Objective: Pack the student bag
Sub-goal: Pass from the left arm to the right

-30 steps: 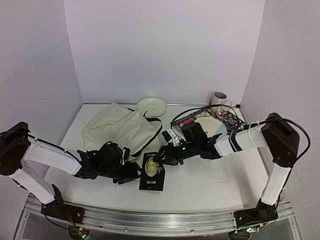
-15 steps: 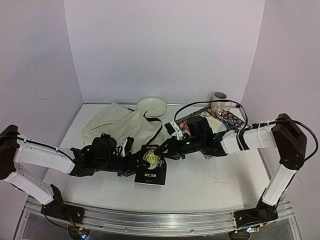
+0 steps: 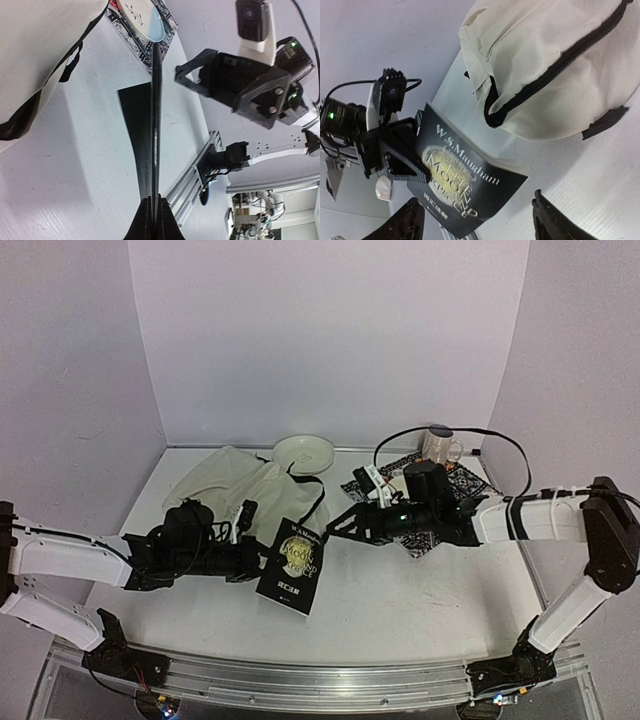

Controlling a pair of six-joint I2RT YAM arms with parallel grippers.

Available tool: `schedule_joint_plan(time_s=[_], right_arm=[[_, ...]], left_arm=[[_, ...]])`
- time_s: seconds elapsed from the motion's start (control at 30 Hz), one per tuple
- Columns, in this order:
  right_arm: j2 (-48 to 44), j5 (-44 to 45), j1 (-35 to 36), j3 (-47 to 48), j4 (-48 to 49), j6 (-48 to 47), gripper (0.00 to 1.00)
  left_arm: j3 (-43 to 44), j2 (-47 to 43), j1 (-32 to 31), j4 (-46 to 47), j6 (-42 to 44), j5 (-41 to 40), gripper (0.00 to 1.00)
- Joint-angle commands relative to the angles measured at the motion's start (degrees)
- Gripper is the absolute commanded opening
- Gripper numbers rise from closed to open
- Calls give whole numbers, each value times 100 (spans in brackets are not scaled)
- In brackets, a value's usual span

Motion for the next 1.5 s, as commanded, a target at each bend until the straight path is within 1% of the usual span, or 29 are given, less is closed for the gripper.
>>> schedule_joint_plan(time_s=[0.0,0.07,0.13,0.2,0.3,0.53,0.7,0.9,1.07,1.37,1.47], right_arm=[[-656,-200,-41,162,-786,-1656,80],[-831,-422,-41,161,-976,-2395,83],[-1062,-674,-39,68,-1004,-3020,87],[-1171,-853,-41,131,-1111,-3460,87],[-1078,-1183,-41,494,-1525,-4098,87],[-792,-1488,-38,1402,-2659,-5595,87],[-421,-2053,-31,1987,-3286,-6140,81],[-72,-2094,-23,2161,-3705,-6399,77],[31,-2161,-14,2208,-3984,-6623,68],[354,-2350,-3,2480,-4455,-6828,40],[448,-2393,3,2555,-4514,-6890,34]], left_arm=[[862,-69,90,-1279,1284,95,0],[1232,1,89,-2028,1765,-13,0],[1573,29,92,-2489,2241,-32,0],[1822,45,92,-2741,2582,62,0],[2241,134,90,-3066,3086,381,0],[3043,399,86,-4024,4270,814,0],[3588,520,88,-4469,4875,1091,0],[3945,594,83,-4728,5216,1329,0],[4075,580,86,-4863,5353,1307,0],[4241,668,83,-4940,5381,1332,0],[4287,696,84,-4938,5381,1411,0]])
